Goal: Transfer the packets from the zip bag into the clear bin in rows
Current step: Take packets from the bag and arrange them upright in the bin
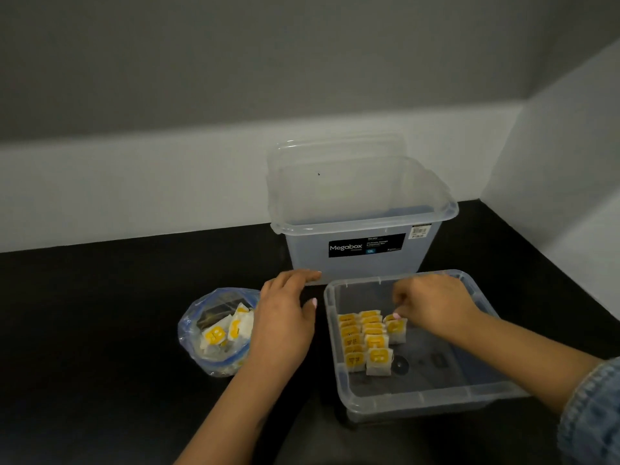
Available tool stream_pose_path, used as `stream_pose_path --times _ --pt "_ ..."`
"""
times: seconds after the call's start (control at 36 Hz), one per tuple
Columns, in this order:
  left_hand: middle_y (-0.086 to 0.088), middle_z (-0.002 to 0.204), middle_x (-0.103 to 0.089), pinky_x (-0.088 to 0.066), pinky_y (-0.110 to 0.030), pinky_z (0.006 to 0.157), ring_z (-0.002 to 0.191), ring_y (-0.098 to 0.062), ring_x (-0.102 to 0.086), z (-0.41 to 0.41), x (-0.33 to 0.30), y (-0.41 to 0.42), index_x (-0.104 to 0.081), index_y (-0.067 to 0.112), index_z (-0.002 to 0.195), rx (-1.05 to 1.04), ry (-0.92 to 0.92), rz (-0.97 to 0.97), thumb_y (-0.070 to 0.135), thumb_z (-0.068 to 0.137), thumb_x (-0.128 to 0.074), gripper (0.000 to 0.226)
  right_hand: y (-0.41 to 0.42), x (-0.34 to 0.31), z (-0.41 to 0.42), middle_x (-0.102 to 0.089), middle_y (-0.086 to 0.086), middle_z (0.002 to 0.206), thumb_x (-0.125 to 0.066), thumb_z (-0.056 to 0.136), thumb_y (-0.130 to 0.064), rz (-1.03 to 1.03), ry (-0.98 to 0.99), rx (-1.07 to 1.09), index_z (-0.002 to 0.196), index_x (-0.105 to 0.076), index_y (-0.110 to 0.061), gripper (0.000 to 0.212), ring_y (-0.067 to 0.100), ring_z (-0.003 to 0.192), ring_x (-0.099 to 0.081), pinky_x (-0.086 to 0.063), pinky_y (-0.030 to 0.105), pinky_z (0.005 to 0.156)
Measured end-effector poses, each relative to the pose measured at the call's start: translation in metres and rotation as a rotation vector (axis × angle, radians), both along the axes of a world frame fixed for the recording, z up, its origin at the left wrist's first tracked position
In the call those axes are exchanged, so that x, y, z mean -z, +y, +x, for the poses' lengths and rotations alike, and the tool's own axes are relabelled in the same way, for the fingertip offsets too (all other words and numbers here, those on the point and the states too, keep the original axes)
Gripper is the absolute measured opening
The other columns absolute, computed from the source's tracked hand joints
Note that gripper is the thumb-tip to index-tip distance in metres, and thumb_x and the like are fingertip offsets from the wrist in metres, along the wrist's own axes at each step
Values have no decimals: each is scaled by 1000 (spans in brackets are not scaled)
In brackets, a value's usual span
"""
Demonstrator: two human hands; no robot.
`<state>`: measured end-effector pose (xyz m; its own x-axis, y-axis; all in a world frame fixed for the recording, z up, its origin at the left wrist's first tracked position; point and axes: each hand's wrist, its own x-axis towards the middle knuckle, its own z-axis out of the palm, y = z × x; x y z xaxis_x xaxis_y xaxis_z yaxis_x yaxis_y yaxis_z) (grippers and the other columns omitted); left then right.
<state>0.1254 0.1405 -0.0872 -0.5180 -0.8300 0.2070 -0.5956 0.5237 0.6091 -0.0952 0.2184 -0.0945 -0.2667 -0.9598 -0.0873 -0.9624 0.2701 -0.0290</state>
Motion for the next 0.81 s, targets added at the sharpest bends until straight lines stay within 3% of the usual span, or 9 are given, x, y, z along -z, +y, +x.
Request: stream_pose_path --times 0.17,0.28,0.39,0.5,0.58,0.69,0.81 --pt "12 130 -48 -27 -17 95 125 -7 -39 45 -12 -36 -55 37 118 -147 -39 25 10 90 -56 39 -10 -34 26 -65 -10 82 -66 83 -46 -179 -91 29 92 -66 -29 19 9 79 -60 -52 28 71" --pt "12 126 -50 -34 -27 98 123 -11 -40 78 -15 -55 -58 39 107 -254 -90 27 14 88 -60 31 -27 -50 58 -58 -16 75 -68 82 -44 -279 -160 -4 89 -67 -29 17 7 79 -60 -54 32 71" --pt "10 132 -41 -34 -36 100 128 -18 -30 102 -11 -65 -58 41 105 -320 -249 83 24 87 -63 26 -49 -55 95 -58 -18 72 -69 82 -40 -270 -245 -77 89 -67 -31 12 3 76 -58 -50 25 71" --pt "6 146 -28 -26 -43 108 137 -23 -15 119 -2 -66 -59 44 111 -305 -338 147 31 85 -64 29 -72 -52 137 -64 -14 82 -65 86 -31 -198 -329 -198 95 -69 -32 10 5 82 -62 -51 26 76" --pt "3 153 -18 -18 -48 113 142 -25 -6 123 6 -65 -57 45 115 -286 -369 164 31 85 -64 34 -94 -42 163 -66 -12 98 -57 91 -24 -79 -255 -300 100 -69 -35 19 10 91 -61 -51 29 73" --pt "2 156 -12 -12 -51 116 143 -25 0 128 13 -65 -54 47 117 -252 -400 202 32 84 -65 38 -122 -28 184 -60 -2 111 -56 93 -17 106 -25 -433 116 -64 -32 29 18 98 -58 -37 27 66" --pt "3 156 -10 -11 -54 116 144 -25 3 134 17 -66 -51 48 120 -217 -393 193 32 83 -66 42 -136 -23 194 -55 6 118 -56 92 -13 299 123 -488 127 -57 -25 37 24 104 -54 -45 30 74"
